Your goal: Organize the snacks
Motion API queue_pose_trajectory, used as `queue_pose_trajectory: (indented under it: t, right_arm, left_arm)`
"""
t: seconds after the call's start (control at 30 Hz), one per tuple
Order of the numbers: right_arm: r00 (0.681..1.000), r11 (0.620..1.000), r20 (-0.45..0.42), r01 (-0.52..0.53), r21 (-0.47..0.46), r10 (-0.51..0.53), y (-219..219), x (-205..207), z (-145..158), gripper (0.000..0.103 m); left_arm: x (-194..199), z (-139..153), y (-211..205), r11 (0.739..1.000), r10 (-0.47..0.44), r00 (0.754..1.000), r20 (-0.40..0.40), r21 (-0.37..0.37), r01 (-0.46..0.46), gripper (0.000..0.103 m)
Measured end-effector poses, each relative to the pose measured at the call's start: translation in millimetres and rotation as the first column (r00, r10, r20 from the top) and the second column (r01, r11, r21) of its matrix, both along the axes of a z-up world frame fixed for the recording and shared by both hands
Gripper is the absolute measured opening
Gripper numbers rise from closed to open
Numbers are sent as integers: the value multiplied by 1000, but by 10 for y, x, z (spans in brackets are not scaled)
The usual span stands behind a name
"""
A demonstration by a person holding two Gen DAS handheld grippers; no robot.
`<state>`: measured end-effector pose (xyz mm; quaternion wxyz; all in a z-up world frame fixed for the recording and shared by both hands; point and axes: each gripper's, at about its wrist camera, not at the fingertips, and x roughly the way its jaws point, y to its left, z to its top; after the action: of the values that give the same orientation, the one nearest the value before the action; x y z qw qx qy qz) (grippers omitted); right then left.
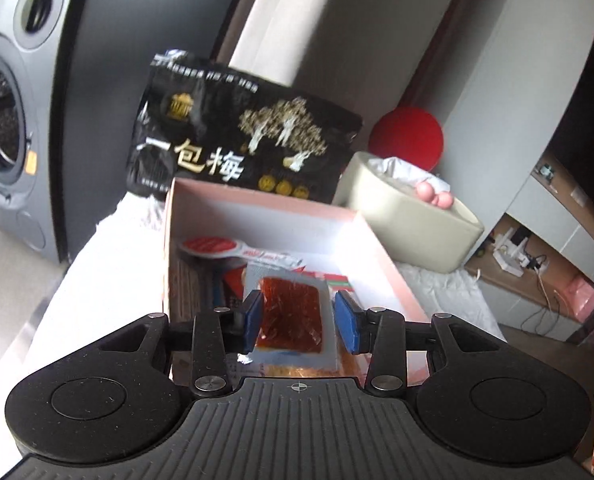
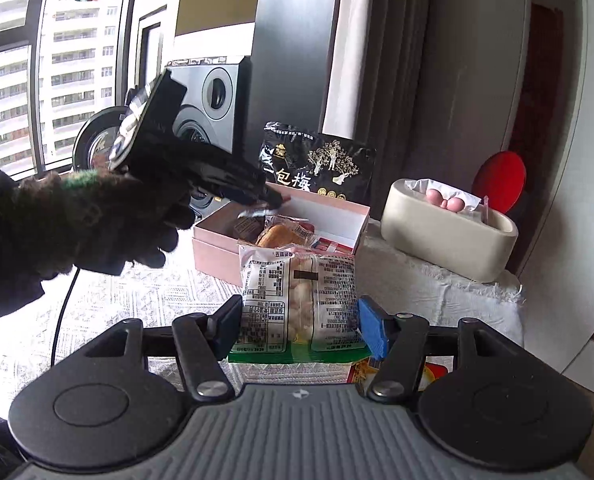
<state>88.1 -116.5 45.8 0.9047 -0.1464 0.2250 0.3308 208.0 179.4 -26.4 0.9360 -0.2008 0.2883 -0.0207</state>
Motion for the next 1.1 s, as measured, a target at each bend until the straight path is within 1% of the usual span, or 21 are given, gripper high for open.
queue_pose_trajectory:
  t: [0.07, 0.13, 0.17, 0.2, 0.27, 0.33, 0.37, 0.4, 0.43, 0.47, 0.53, 0.6, 0.67, 0.73, 0.8, 0.87, 1.0, 1.07, 1.1]
  right_arm:
    - [1000, 1000, -13, 13, -15, -13, 55, 106, -5, 61]
    - [999, 999, -24, 31, -24, -32, 128, 276, 18, 61]
    - [999, 999, -24, 42, -17, -43, 165, 369, 52, 61]
    - [998, 999, -22, 52, -3, -52, 200, 462, 98, 61]
    - [997, 996, -28, 71, 52, -70, 288, 700, 242, 61]
    - [994, 986, -71, 89, 142, -79, 416, 1046, 415, 61]
    - [993, 976, -88, 92, 196, -76, 482, 1215, 484, 63]
    - [994, 967, -82, 90, 239, -72, 573, 1378, 541, 73]
    - [996, 964, -58, 82, 253, -69, 671, 1501, 566, 89]
    - [997, 967, -38, 74, 245, -67, 780, 1619, 573, 94]
    - [996, 980, -39, 86, 180, -80, 950, 1801, 527, 95]
    - [992, 984, -72, 111, 137, -102, 963, 1857, 442, 95]
    - [990, 986, -106, 104, 132, -90, 817, 1810, 351, 95]
    - [988, 988, -121, 110, 104, -98, 584, 1701, 245, 95]
    - [983, 989, -130, 138, 57, -130, 343, 1576, 107, 95]
    - [972, 983, -157, 182, 18, -177, 37, 1429, -71, 95]
    - [934, 964, -245, 267, -6, -260, -490, 1198, -433, 95]
    - [907, 949, -300, 314, 14, -296, -694, 1115, -592, 95]
    - [888, 943, -351, 330, 40, -296, -795, 1079, -686, 95]
  left_arm:
    - [-21, -100, 83, 998, 14, 1000, 13, -60, -13, 43]
    - [-109, -71, 168, 995, 32, 999, 39, -99, -28, 43]
    - [-177, -33, 197, 994, 41, 998, 53, -107, -35, 43]
    - [-272, 27, 240, 994, 52, 996, 68, -104, -44, 43]
    - [-467, 133, 257, 995, 78, 994, 75, -66, -73, 43]
    - [-654, 230, 229, 995, 100, 993, 58, -20, -99, 43]
    - [-719, 250, 199, 996, 91, 994, 52, -11, -91, 43]
    - [-791, 261, 164, 997, 71, 997, 43, -10, -71, 43]
    - [-859, 260, 125, 999, 50, 998, 35, -13, -50, 43]
    - [-921, 245, 85, 999, 34, 999, 30, -18, -33, 43]
    - [-1030, 176, 2, 1000, 4, 1000, 15, -26, -4, 43]
    - [-1096, 76, -62, 999, -26, 1000, -4, -40, 26, 43]
    - [-1124, -78, -116, 997, -46, 998, -37, -66, 44, 43]
    - [-1100, -208, -171, 995, -60, 996, -69, -88, 53, 43]
    - [-1075, -313, -253, 993, -75, 992, -99, -95, 66, 43]
    - [-1042, -374, -351, 992, -96, 989, -115, -98, 85, 43]
    - [-1003, -419, -605, 980, -181, 976, -122, -105, 169, 43]
    - [-996, -425, -736, 973, -222, 967, -128, -95, 211, 43]
    - [-997, -424, -796, 970, -237, 963, -130, -89, 227, 43]
